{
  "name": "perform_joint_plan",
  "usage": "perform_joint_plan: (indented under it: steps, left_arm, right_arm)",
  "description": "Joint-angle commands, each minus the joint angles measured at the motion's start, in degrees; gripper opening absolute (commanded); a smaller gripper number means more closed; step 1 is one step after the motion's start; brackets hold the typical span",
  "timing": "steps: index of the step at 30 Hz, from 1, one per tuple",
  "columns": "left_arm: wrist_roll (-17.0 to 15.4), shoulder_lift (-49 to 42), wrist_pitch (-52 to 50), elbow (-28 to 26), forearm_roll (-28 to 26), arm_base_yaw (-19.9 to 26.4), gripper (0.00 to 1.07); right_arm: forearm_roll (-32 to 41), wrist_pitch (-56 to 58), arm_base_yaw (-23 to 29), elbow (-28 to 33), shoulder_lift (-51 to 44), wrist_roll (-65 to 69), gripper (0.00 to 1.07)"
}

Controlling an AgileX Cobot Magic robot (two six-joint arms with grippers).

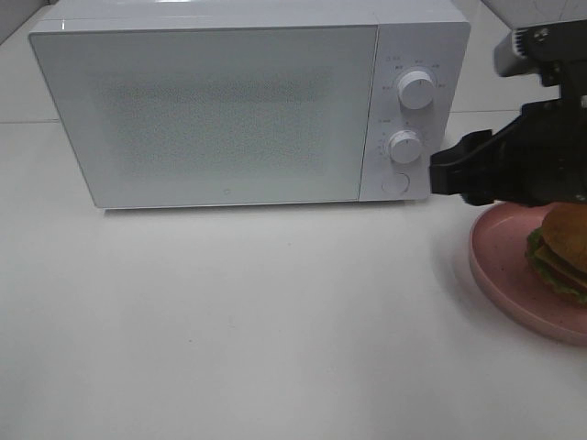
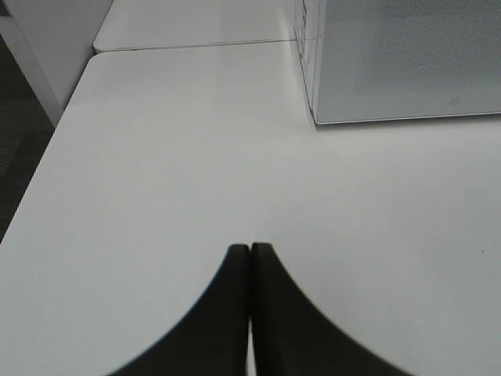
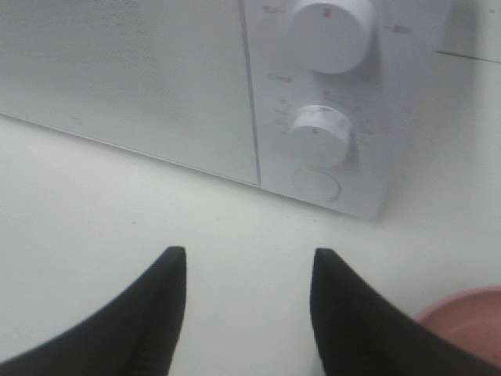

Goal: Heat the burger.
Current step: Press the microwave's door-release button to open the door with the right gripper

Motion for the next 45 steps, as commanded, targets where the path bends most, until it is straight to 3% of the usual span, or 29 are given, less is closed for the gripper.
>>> perform_joint_plan:
  steps: [1,10,16,20,34,39,45]
  left_arm:
    - [-0.06,-1.26,-0.17,0.06,-0.23,0.17,0.0]
    - [-0.06,-1.26,-0.17,0.06,-0.23,0.17,0.0]
    - [-0.06,-1.26,-0.17,0.06,-0.23,0.17,0.0]
    - [-0.06,-1.26,-0.17,0.06,-0.23,0.17,0.0]
    - [-0.06,-1.26,-0.17,0.06,-0.23,0.17,0.0]
    - [-0.06,-1.26,-0.17,0.06,-0.23,0.17,0.0]
    - [-0.06,-1.26,-0.17,0.06,-0.23,0.17,0.0]
  right_arm:
    - [0.0,-4.24,2.52,-0.46,2.46,-0.74,0.45]
    - [0.0,-17.65,4.7,-0.46,13.87,-0.74,0.22]
    - [0.0,-20.0,4.7,-0.46,18.45,1.32,0.13]
    - [0.0,-20.05,4.7,-0.46,22.57,5.79,0.0]
    - [-0.06,-33.98,4.7,-0.46,30.19,20.74,0.0]
    - [-0.06,-41.08,4.7,-0.57,34.15,33.58,0.0]
    - [-0.29,-42.0,4.7,-2.23,36.38,39.42,0.0]
